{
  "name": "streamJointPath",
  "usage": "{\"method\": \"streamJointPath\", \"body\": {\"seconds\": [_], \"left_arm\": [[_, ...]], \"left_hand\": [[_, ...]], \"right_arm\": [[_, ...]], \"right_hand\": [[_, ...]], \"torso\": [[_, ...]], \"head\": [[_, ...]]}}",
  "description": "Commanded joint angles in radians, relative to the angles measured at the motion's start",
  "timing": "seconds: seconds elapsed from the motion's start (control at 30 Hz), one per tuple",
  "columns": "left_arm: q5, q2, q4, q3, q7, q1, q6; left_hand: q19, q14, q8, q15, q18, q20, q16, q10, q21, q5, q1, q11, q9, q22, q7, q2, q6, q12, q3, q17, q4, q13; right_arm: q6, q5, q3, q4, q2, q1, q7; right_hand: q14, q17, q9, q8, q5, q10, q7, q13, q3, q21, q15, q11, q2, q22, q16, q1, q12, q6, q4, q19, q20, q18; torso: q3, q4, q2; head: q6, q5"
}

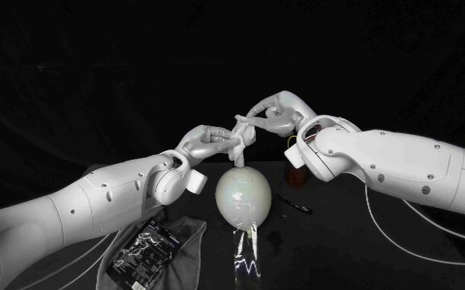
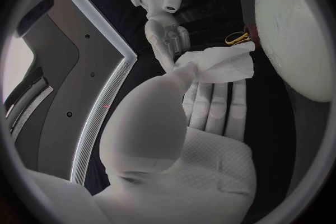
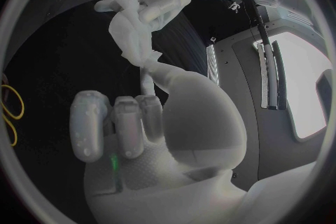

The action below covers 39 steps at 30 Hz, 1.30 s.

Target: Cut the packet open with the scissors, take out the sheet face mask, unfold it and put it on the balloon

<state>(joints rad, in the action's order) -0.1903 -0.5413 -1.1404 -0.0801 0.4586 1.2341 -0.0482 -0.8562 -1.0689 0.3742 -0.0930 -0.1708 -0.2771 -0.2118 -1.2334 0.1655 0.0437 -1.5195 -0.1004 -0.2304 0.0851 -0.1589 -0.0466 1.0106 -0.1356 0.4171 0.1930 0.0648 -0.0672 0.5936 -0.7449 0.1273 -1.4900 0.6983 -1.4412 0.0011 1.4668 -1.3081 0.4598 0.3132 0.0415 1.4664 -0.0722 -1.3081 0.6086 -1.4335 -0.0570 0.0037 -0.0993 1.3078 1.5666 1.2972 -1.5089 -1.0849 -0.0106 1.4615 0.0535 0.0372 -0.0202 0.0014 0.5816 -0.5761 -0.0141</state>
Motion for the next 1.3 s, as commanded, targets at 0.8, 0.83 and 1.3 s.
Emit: {"method": "streamJointPath", "body": {"seconds": [0.8, 0.83, 1.3], "left_arm": [[-0.048, -0.017, -0.01, 0.001, -0.005, 0.001, -0.013], [-0.049, -0.018, -0.009, 0.001, -0.006, 0.001, -0.016], [-0.06, -0.02, -0.013, 0.001, -0.021, 0.001, -0.045]], "left_hand": [[-0.011, -0.005, 0.013, 0.004, -0.014, -0.001, -0.005, -0.01, 0.003, 0.004, -0.002, -0.002, -0.05, -0.004, 0.001, -0.014, 0.001, 0.012, 0.016, 0.006, -0.008, 0.002], [-0.011, -0.005, 0.013, 0.004, -0.014, -0.001, -0.005, -0.011, 0.002, 0.004, -0.002, -0.002, -0.05, -0.004, 0.001, -0.014, 0.001, 0.012, 0.017, 0.006, -0.009, 0.002], [0.008, 0.035, -0.034, -0.022, -0.008, -0.008, 0.017, 0.057, -0.014, 0.004, 0.014, -0.039, -0.03, -0.015, -0.038, -0.074, -0.076, 0.067, 0.041, 0.008, -0.021, 0.007]], "right_arm": [[0.038, 0.066, -0.001, -0.004, 0.012, -0.001, 0.038], [0.046, 0.068, -0.001, -0.005, 0.012, -0.001, 0.043], [0.157, 0.101, -0.006, -0.007, 0.002, -0.006, 0.098]], "right_hand": [[0.104, -0.263, 0.047, 0.009, 0.007, 0.082, 0.002, -0.229, -0.007, -0.007, -0.005, -0.008, 0.007, 0.225, 0.004, -0.006, -0.009, 0.001, -0.001, 0.045, -0.004, -0.008], [0.104, -0.263, 0.047, 0.009, 0.007, 0.082, 0.002, -0.229, -0.007, -0.007, -0.005, -0.008, 0.007, 0.225, 0.004, -0.006, -0.009, 0.001, -0.001, 0.045, -0.004, -0.008], [0.104, -0.263, 0.052, 0.018, 0.007, 0.092, 0.004, -0.244, -0.004, -0.022, -0.007, -0.01, 0.009, 0.229, 0.004, -0.001, -0.033, 0.001, 0.009, 0.052, -0.006, -0.011]], "torso": [[-0.0006, -0.0003, 0.0], [-0.0007, 0.0, 0.0], [-0.0001, -0.0008, 0.0]], "head": [[0.004, 0.0], [0.004, -0.001], [0.013, -0.001]]}}
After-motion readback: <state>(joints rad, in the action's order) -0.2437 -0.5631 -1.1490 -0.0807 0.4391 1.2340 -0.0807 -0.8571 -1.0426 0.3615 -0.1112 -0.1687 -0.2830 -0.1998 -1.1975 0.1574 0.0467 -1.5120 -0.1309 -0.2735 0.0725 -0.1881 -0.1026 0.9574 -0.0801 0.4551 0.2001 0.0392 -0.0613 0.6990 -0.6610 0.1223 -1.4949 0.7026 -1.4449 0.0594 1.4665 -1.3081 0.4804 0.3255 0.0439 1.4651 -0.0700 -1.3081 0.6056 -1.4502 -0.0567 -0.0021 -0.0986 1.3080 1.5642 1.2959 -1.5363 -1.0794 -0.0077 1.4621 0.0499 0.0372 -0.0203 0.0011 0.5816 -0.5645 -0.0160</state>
